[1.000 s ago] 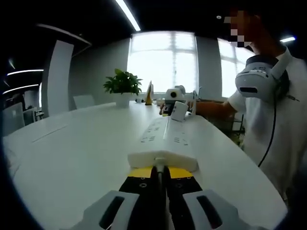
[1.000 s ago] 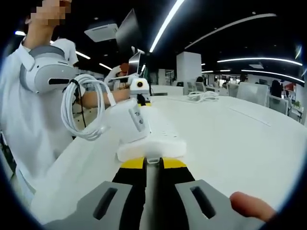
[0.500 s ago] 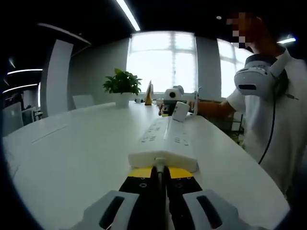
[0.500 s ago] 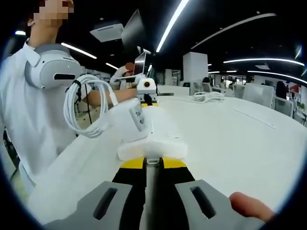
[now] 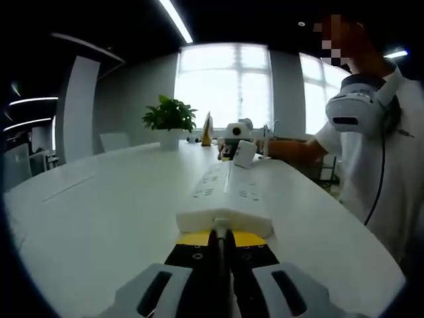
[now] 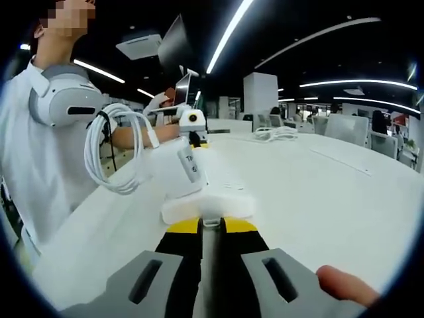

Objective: Straighten the power strip on the desk, plug the charger into it

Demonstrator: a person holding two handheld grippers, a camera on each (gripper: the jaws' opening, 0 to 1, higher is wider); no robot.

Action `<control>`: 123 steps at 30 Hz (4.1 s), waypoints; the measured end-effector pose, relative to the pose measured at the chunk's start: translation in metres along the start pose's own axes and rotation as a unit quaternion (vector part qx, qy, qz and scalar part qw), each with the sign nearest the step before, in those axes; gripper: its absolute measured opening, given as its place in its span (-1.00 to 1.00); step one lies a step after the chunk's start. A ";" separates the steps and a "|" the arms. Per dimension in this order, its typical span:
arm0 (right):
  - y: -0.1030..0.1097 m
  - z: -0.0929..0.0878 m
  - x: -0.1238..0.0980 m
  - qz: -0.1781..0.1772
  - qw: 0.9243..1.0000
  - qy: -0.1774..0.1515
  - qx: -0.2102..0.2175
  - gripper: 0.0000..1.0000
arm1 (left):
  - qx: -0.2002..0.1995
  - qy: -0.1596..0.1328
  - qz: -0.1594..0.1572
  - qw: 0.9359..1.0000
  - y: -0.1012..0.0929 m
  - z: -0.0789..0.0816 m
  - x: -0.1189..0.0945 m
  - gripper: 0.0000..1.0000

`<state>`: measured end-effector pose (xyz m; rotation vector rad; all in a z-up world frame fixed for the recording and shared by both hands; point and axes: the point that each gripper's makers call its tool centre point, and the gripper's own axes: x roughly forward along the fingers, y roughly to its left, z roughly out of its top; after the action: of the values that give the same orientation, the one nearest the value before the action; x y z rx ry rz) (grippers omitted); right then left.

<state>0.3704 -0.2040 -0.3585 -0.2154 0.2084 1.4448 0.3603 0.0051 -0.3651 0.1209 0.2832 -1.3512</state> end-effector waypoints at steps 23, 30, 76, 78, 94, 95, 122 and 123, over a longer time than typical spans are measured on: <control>-0.019 -0.001 -0.005 -0.044 0.999 -0.005 0.010 -0.83 | 0.004 -0.001 -0.007 1.000 0.013 0.004 0.011 -0.77; -0.021 0.000 -0.006 -0.043 0.999 -0.005 0.010 -0.83 | 0.004 0.000 -0.008 1.000 0.015 0.004 0.012 -0.77; -0.066 -0.003 -0.017 -0.105 0.994 -0.009 0.023 -0.98 | 0.007 -0.001 -0.016 1.000 0.056 0.015 0.036 -0.77; -0.068 -0.003 -0.017 -0.109 0.994 -0.009 0.022 -0.98 | 0.007 -0.001 -0.016 1.000 0.057 0.015 0.037 -0.77; -0.091 -0.005 -0.018 -0.126 0.991 -0.015 0.039 -0.98 | 0.007 -0.002 -0.018 1.000 0.064 0.017 0.040 -0.77; -0.091 -0.005 -0.017 -0.126 0.991 -0.015 0.039 -0.98 | 0.007 -0.002 -0.018 1.000 0.064 0.017 0.040 -0.77; -0.108 -0.005 -0.019 -0.143 0.989 -0.014 0.041 -0.98 | 0.004 -0.002 -0.009 1.000 0.084 0.020 0.045 -0.77; -0.108 -0.005 -0.019 -0.143 0.989 -0.014 0.041 -0.98 | 0.003 -0.002 -0.009 1.000 0.084 0.021 0.046 -0.77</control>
<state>0.4759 -0.2356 -0.3558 -0.1510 0.2033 1.1511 0.4537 -0.0247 -0.3642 0.1213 0.2761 -1.3694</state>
